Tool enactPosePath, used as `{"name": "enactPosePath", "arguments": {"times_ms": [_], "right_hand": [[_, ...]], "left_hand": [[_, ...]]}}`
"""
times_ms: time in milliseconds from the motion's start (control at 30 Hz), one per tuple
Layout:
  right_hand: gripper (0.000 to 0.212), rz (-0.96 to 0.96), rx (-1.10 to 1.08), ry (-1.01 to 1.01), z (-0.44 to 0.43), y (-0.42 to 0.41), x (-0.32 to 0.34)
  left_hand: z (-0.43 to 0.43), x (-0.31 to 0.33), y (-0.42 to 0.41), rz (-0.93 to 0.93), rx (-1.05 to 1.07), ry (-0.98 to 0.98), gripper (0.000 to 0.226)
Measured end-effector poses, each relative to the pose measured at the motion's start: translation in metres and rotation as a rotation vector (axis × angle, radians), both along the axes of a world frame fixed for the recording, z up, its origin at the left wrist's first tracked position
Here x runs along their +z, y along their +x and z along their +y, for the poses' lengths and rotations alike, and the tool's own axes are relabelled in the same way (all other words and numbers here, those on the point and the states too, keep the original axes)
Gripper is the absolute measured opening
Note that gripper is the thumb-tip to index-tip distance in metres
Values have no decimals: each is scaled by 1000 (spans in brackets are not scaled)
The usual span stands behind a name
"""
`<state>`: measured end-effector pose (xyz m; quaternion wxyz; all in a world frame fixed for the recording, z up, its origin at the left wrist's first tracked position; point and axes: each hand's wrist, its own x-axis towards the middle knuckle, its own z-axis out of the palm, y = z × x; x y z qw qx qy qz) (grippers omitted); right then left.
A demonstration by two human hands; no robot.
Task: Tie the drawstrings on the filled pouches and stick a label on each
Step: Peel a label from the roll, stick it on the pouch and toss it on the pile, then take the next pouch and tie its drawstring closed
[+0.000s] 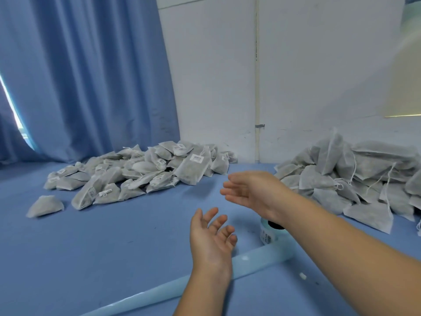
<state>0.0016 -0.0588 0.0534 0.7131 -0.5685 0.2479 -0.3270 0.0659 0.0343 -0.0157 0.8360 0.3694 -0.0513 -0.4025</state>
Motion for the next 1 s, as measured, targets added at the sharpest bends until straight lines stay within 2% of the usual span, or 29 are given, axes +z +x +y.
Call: {"name": "enactPosePath", "arguments": {"times_ms": [167, 333, 467, 600, 733, 833, 900, 1000], "right_hand": [[14, 158, 4, -62, -2, -49, -37], [17, 132, -38, -36, -7, -135, -63], [16, 113, -150, 47, -23, -199, -76], [17, 46, -328, 180, -45, -241, -89], [14, 9, -437, 245, -66, -256, -89], [13, -24, -450, 281, -75, -262, -88], [12, -32, -477, 301, -80, -268, -88], [12, -49, -539, 337, -88, -279, -90]], "left_hand": [[-7, -2, -10, -174, -124, 0, 31], [-6, -10, -30, -617, -160, 71, 21], [-3, -22, -50, -1102, -192, 179, 26], [-11, -21, -72, -1335, -241, 178, 27], [-48, -1, -93, -1488, -273, 190, 21], [-88, 15, -114, -1760, -327, 284, 13], [-116, 21, -128, -1959, -341, 373, 18], [-158, 21, -147, -2070, -403, 492, 26]]}}
